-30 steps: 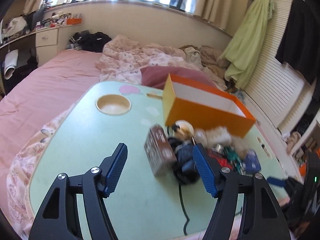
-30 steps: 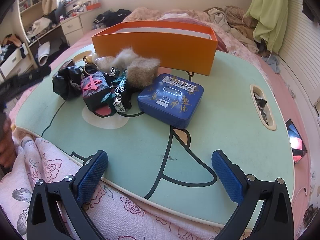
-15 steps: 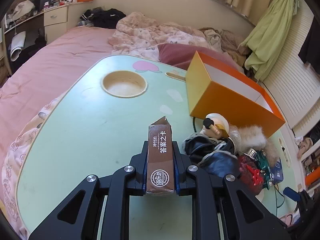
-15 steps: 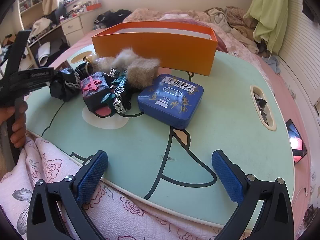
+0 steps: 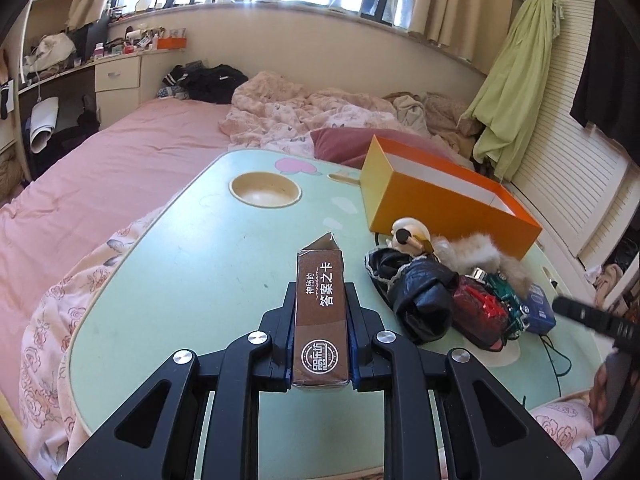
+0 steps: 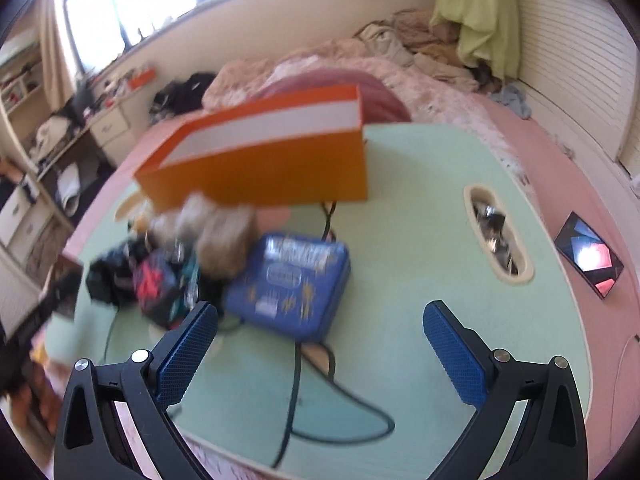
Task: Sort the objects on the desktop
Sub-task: 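Grasp brown printed tea box with left tool while right tool grasps blue tin, then carry tea box with left tool and blue tin with right tool into orange box, release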
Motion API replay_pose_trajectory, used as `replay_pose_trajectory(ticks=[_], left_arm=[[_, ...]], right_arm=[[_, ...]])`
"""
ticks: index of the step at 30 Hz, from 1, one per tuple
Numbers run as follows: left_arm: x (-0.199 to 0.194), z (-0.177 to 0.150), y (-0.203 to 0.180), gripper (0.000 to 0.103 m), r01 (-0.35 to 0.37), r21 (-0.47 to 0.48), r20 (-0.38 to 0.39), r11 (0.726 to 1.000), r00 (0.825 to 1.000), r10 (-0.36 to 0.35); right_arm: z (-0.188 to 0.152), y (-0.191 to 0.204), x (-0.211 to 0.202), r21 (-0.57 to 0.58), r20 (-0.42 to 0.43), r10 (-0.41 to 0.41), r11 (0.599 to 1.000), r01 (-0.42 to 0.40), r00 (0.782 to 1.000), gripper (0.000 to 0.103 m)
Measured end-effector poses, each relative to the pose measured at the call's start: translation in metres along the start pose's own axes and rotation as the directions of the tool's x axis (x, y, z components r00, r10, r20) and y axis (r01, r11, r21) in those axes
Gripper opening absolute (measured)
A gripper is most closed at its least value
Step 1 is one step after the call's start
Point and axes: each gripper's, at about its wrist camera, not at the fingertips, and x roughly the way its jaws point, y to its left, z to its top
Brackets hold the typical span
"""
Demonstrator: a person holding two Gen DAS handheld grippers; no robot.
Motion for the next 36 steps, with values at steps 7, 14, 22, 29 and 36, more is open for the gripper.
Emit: replay_pose_trajectory(ticks=[7, 14, 22, 29, 36], left_arm=[[0.003, -0.001, 0.002, 0.02, 0.005, -0.018, -0.008, 1.0, 1.0, -0.005], [0.004, -0.001, 0.002, 0.02, 0.007, -0.025, -0.012, 1.0, 1.0, -0.007], [0.0, 0.0, 0.0, 0.02, 0.001, -0.017, 0.007, 1.0, 1.0, -0.001], [-0.003, 0.007, -0.008, 0.02, 0.044, -0.013, -0.017, 0.999, 0.999, -0.044], [-0.008, 0.054, -0.052, 0.02, 0.085, 0.081, 0.036, 0.993, 0.995, -0.088]], right_arm=[[0.009, 0.019, 0.04, -0.015, -0.115, -0.067, 0.998, 0.066, 0.991, 0.103], [-0.001, 0.031, 0.035, -0.092, -0.05, -0.18, 0.98, 0.175, 0.982, 0.066], [-0.009, 0.002, 0.015, 0.014, -0.003, -0.066, 0.998, 0.067, 0.998, 0.066], [-0.001, -0.019, -0.017, 0.117, 0.185, 0.105, 0.985, -0.128, 0.977, 0.066], [0.031, -0.007, -0.032, 0.061, 0.276, 0.099, 0.991, -0.12, 0.956, 0.066]])
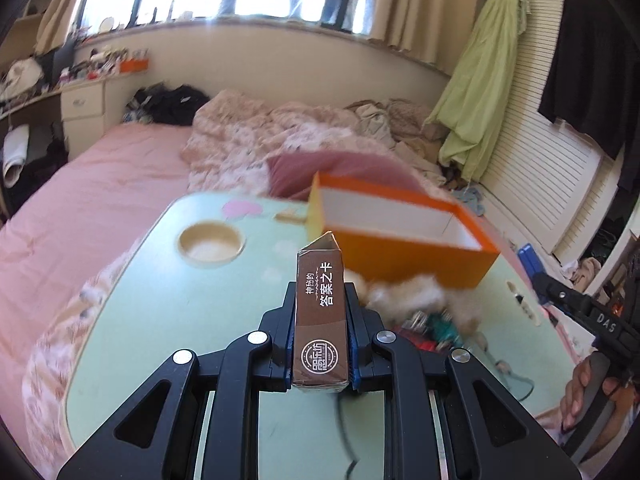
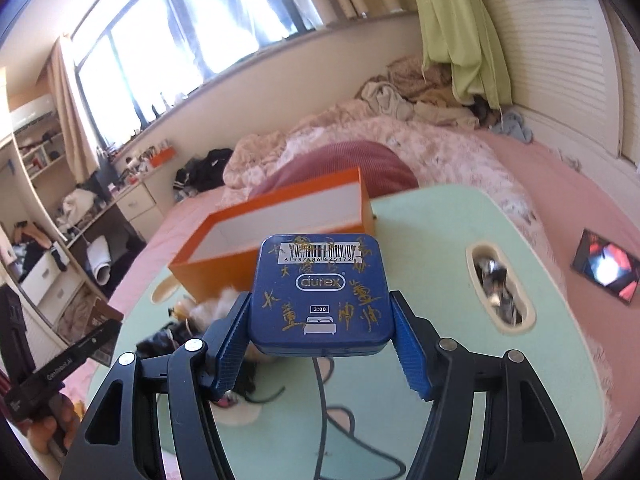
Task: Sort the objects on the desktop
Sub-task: 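Carry tea box with left tool and blue tin with right tool into orange box, release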
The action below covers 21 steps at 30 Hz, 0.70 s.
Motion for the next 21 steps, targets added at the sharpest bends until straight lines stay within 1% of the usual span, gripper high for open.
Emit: replay_pose_trajectory(ticks=[2, 4, 6, 7, 9, 11, 12, 13, 14, 15, 16, 17, 19, 20, 21], left_arm=[[0.008, 0.026, -0.019, 0.02, 0.019, 0.039, 0.005, 0.999, 1.0, -0.019], [0.024, 0.052, -0.036, 0.02, 0.029, 0.066, -0.012, 0.997, 1.0, -0.028], [0.054, 0.076, -0.052, 0.02, 0.044, 0.094, -0.073, 0.995, 0.997, -0.037], [0.072, 0.085, -0.057, 0.02, 0.035, 0.098, -0.113, 0.995, 0.993, -0.024], [0.111, 0.097, -0.06, 0.02, 0.01, 0.092, -0.194, 0.996, 0.981, 0.008], [0.147, 0.102, -0.058, 0.02, -0.008, 0.07, -0.265, 0.998, 0.964, 0.027], [0.16, 0.102, -0.055, 0.021, -0.01, 0.049, -0.297, 0.999, 0.954, 0.025], [0.171, 0.101, -0.051, 0.022, -0.009, 0.011, -0.337, 1.0, 0.941, 0.013], [0.181, 0.1, -0.047, 0.026, 0.001, -0.03, -0.371, 1.0, 0.929, -0.013], [0.188, 0.098, -0.044, 0.03, 0.003, -0.052, -0.393, 0.999, 0.919, -0.024], [0.193, 0.097, -0.042, 0.03, -0.014, -0.052, -0.407, 0.999, 0.913, -0.009], [0.193, 0.097, -0.044, 0.03, -0.036, -0.038, -0.404, 0.999, 0.914, 0.018], [0.186, 0.096, -0.044, 0.032, -0.083, -0.006, -0.383, 0.997, 0.921, 0.074], [0.18, 0.096, -0.044, 0.039, -0.078, -0.003, -0.376, 0.997, 0.924, 0.071], [0.172, 0.095, -0.043, 0.048, -0.055, -0.011, -0.371, 0.998, 0.928, 0.047]], right_arm=[[0.015, 0.006, 0.007, -0.027, 0.002, -0.008, 1.0, 0.008, 1.0, 0.066], [0.035, 0.013, 0.025, -0.057, -0.02, -0.018, 0.998, 0.017, 1.0, 0.066], [0.054, 0.023, 0.05, -0.075, -0.057, -0.019, 0.997, 0.015, 0.998, 0.066], [0.06, 0.026, 0.06, -0.083, -0.072, -0.022, 0.996, 0.016, 0.997, 0.066], [0.073, 0.032, 0.089, -0.105, -0.111, -0.046, 0.994, 0.035, 0.993, 0.066], [0.081, 0.035, 0.117, -0.135, -0.145, -0.092, 0.988, 0.073, 0.985, 0.066], [0.084, 0.036, 0.131, -0.153, -0.162, -0.122, 0.983, 0.097, 0.979, 0.066], [0.085, 0.036, 0.14, -0.163, -0.175, -0.141, 0.98, 0.113, 0.974, 0.066], [0.085, 0.035, 0.15, -0.173, -0.193, -0.16, 0.977, 0.127, 0.968, 0.066], [0.084, 0.034, 0.158, -0.177, -0.208, -0.178, 0.974, 0.141, 0.962, 0.066], [0.083, 0.032, 0.163, -0.176, -0.217, -0.187, 0.973, 0.15, 0.958, 0.066], [0.081, 0.029, 0.165, -0.171, -0.213, -0.192, 0.973, 0.157, 0.958, 0.066], [0.079, 0.024, 0.156, -0.149, -0.173, -0.187, 0.975, 0.163, 0.967, 0.066], [0.079, 0.021, 0.15, -0.132, -0.153, -0.173, 0.979, 0.153, 0.973, 0.068], [0.079, 0.019, 0.14, -0.11, -0.133, -0.149, 0.985, 0.135, 0.98, 0.07]])
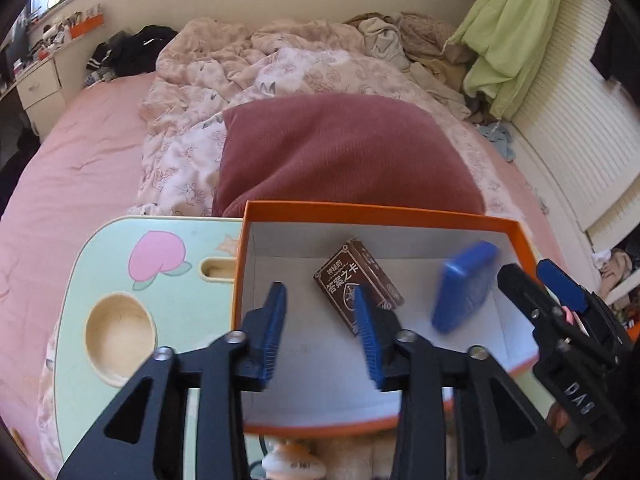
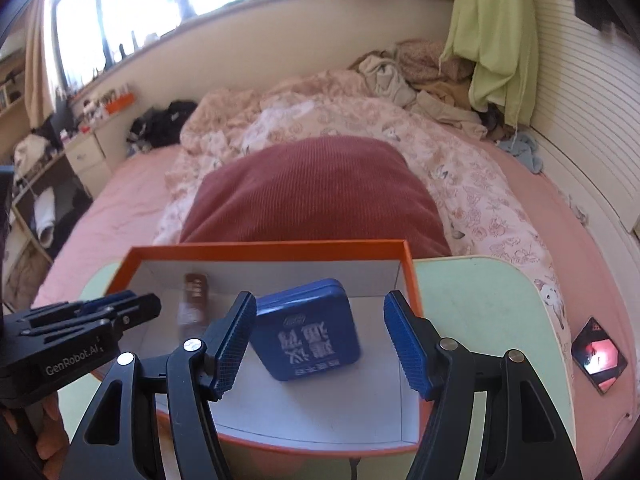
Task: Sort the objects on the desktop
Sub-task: 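Carry tea box with left tool and blue tin with right tool into orange box, release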
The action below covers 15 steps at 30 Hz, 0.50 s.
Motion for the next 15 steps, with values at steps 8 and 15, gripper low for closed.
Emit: replay_pose_trajectory(ticks=[8, 15], left_arm=[[-0.083, -0.078, 0.02, 0.084, 0.13, 0.029, 0.08, 0.991, 0.988, -0.132], [-0.089, -0.176, 0.019, 0.084, -0.084, 0.134, 0.107, 0.987, 0.992, 0.07]], right_arm=[[-0.064, -0.007, -0.074, -0.047, -0.017, 0.048, 0.998, -0.049, 0.999, 0.079], [-0.146, -0.005, -0.095, -0.089, -0.164, 0.098, 0.99, -0.113, 0.982, 0.079]])
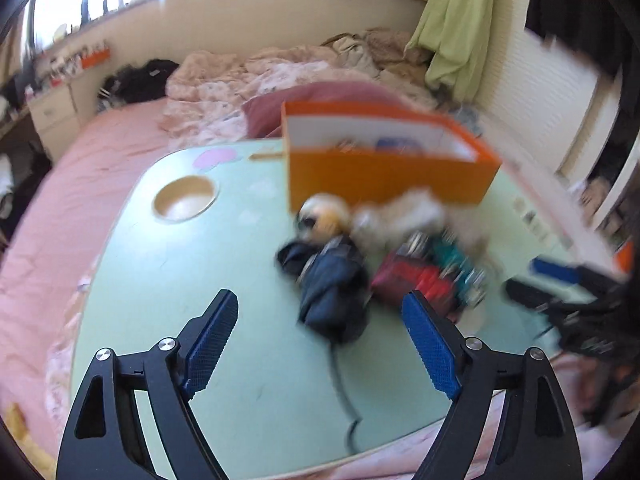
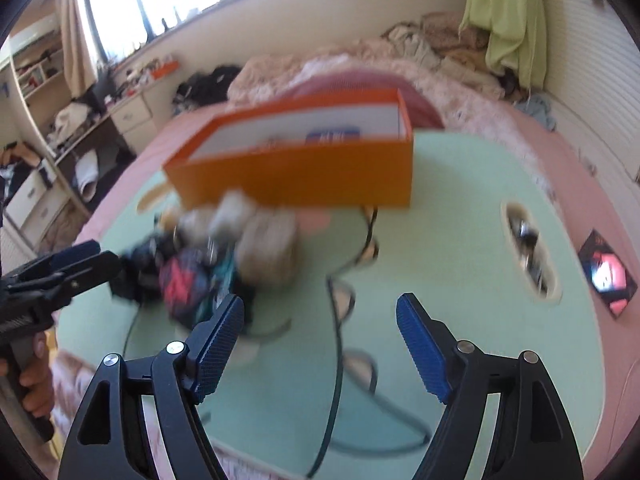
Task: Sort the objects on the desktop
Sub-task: 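Carry tea box with left tool and blue tin with right tool into orange box, release, then grasp black pouch with left tool while right tool grasps brown fluffy pompom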
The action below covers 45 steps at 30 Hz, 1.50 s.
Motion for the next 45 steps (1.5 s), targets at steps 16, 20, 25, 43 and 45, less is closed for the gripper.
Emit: replay_pose_trajectory(ticks=[16, 20, 25, 43, 45], left_arm=[[0.033, -0.027, 0.008, 0.103, -0.072, -0.039, -0.03, 0.997, 0.997, 0.071], [0.022, -0.027, 0.009, 0.103, -0.067, -0.036, -0.024, 0.997, 0.998, 0.066], [0.021, -0.028, 0.009, 0.103, -0.069, -0.037, -0.025, 0.997, 0.997, 0.068], [0.02, -0.027, 0.008, 0.103, -0.075, -0.042, -0.026, 0.996, 0.997, 0.074], [0.02, -0.027, 0.008, 0.103, -0.076, -0.043, -0.026, 0.996, 0.997, 0.074]], right_arm=[[-0.017, 0.021, 0.024, -0.136, -0.087, -0.097, 0.987, 0.084, 0.992, 0.103], [-0.017, 0.021, 0.024, -0.136, -0.087, -0.097, 0.987, 0.084, 0.992, 0.103], [-0.016, 0.021, 0.024, -0.136, -0.087, -0.096, 0.987, 0.084, 0.992, 0.103], [-0.017, 0.021, 0.024, -0.136, -0.087, -0.096, 0.987, 0.083, 0.992, 0.103], [-0.017, 0.021, 0.024, -0.136, -0.087, -0.096, 0.987, 0.083, 0.992, 0.103]])
